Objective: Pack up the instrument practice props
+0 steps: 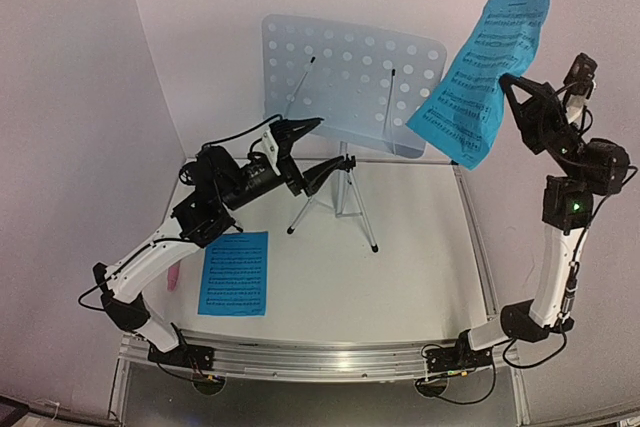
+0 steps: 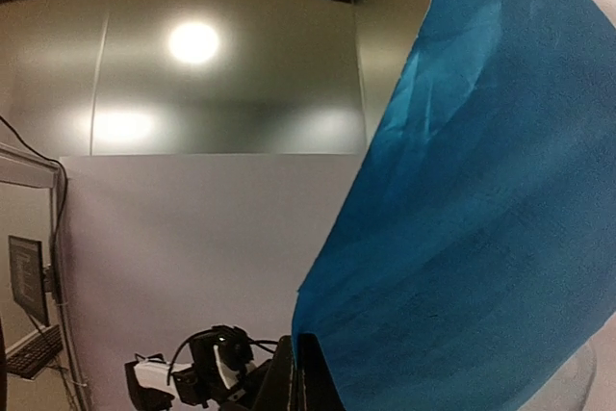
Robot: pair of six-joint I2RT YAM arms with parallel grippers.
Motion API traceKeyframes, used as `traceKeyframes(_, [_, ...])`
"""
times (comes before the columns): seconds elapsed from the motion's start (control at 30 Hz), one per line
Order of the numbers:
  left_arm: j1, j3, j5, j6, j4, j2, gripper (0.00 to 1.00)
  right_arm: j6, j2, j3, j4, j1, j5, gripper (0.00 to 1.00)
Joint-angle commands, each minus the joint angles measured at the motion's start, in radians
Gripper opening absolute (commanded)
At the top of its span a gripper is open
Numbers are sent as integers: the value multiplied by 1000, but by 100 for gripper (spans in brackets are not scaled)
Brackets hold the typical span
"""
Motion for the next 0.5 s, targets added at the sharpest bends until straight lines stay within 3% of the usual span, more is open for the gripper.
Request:
traceKeyframes(0.0, [22,-70,-49,10,-149,-60,83,276,29,-19,180,2,-121,0])
traceKeyframes(0.13, [63,-105,-72,-7,-194,-97,83,316,-16,-141,168,36,-132,0])
traceKeyframes(0.3, [107,-126,-92,-54,-252,-139,82,61,-15,-143,-100,260,-82,0])
traceKeyframes(0.47, [181,-160,-66,-179,-328,-208,84,5,15,-188,-48,416,-58,0])
